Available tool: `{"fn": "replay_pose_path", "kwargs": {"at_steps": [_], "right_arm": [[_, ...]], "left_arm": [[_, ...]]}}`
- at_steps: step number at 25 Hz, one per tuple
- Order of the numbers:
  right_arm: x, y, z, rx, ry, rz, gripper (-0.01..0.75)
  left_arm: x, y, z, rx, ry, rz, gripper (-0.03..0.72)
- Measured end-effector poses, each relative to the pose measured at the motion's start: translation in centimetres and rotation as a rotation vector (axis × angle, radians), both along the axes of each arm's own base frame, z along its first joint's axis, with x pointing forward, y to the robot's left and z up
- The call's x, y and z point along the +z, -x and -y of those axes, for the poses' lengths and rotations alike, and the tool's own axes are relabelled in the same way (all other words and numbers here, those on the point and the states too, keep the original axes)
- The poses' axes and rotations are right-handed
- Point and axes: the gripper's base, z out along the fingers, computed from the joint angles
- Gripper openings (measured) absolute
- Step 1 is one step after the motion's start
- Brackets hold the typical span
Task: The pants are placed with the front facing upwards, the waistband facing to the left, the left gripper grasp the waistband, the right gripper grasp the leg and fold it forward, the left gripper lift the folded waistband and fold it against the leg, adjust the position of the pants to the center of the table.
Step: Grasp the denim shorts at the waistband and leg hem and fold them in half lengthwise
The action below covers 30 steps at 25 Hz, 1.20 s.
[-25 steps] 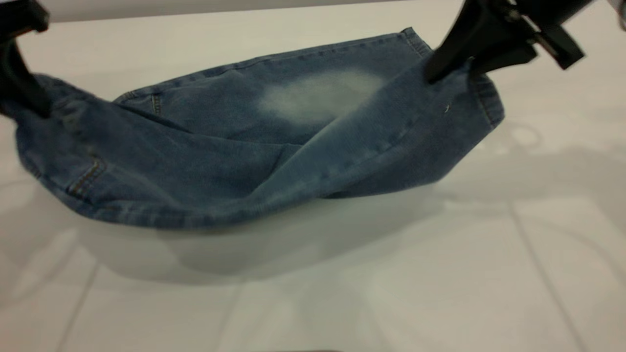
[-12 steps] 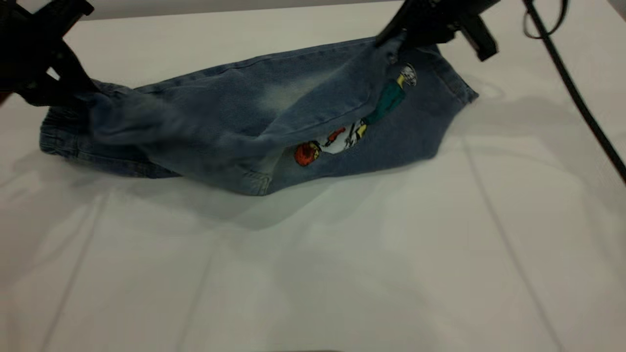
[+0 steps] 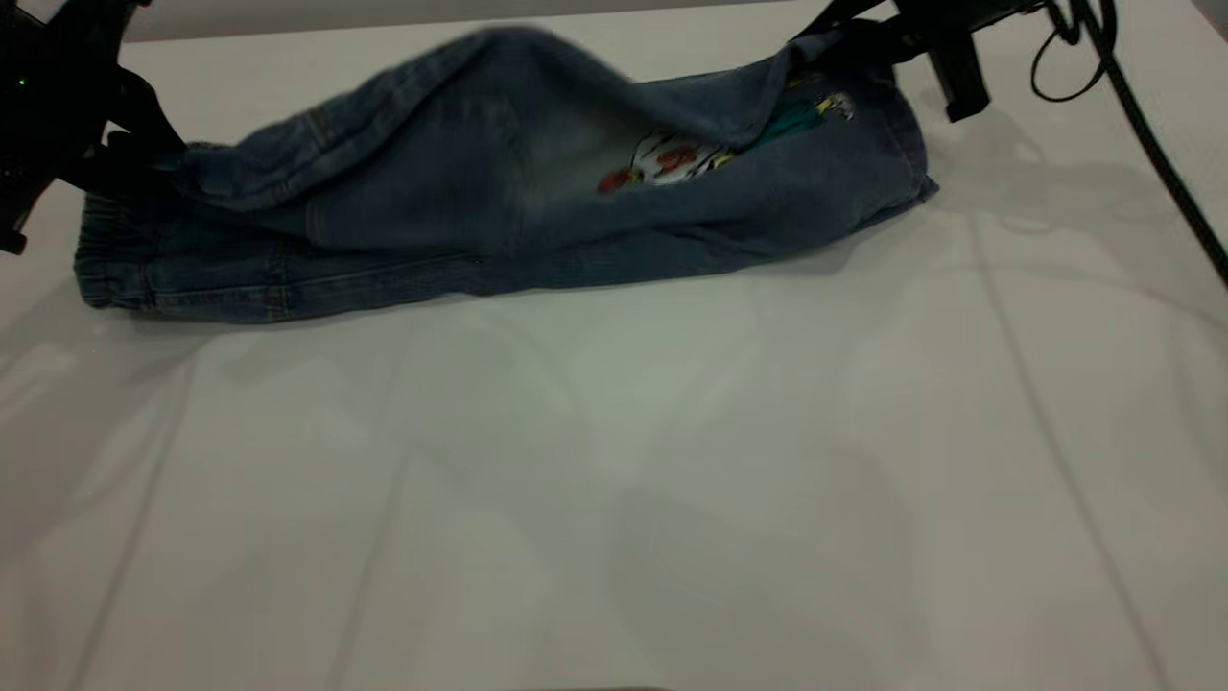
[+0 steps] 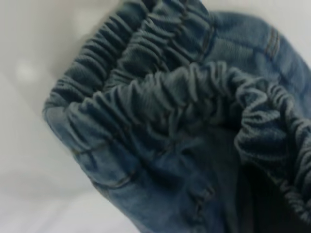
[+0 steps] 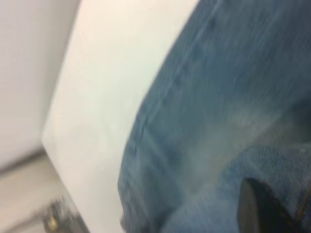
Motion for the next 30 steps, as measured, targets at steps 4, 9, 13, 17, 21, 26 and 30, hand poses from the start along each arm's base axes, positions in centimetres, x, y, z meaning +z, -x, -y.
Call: {"fn": "replay_pose_path", "kwargs": {"at_steps": [4,9,13,17,21,26,30], "right_arm": [[-0.2,-0.2,0.2,-0.045,0.009,-0.013,0.025],[-0.2,-0.3,0.3,-0.059,0.003,-0.016,0.036],[-0.1,-0.3,0.3,-0.072,-0.008,-0.017,0.048],[0.0,-0.5,0.3,-0.108,-0.037,-0.019,0.07],[0.1,-0.8,0.5,-0.161,-0.057,-0.02,0.128],[0.3,-1.1,0.7,-0.221,-0.086,-0.023,0.26],[0.3,-1.2,0.7,-0.226,-0.082,-0.01,0.349]], "left_arm": [[0.1,-0.1,-0.2,0.014,-0.014,0.01,0.095],[0.1,-0.1,-0.3,0.016,-0.027,0.016,0.102],[0.1,-0.2,-0.4,-0.003,-0.059,0.022,0.108],[0.2,-0.2,-0.5,-0.001,-0.07,0.027,0.111],[0.2,-0.2,-0.6,0.008,-0.081,0.034,0.132],[0.6,-0.8,-0.7,0.019,-0.09,0.057,0.261],[1.6,-1.9,-0.9,0.07,-0.075,0.109,0.405]]}}
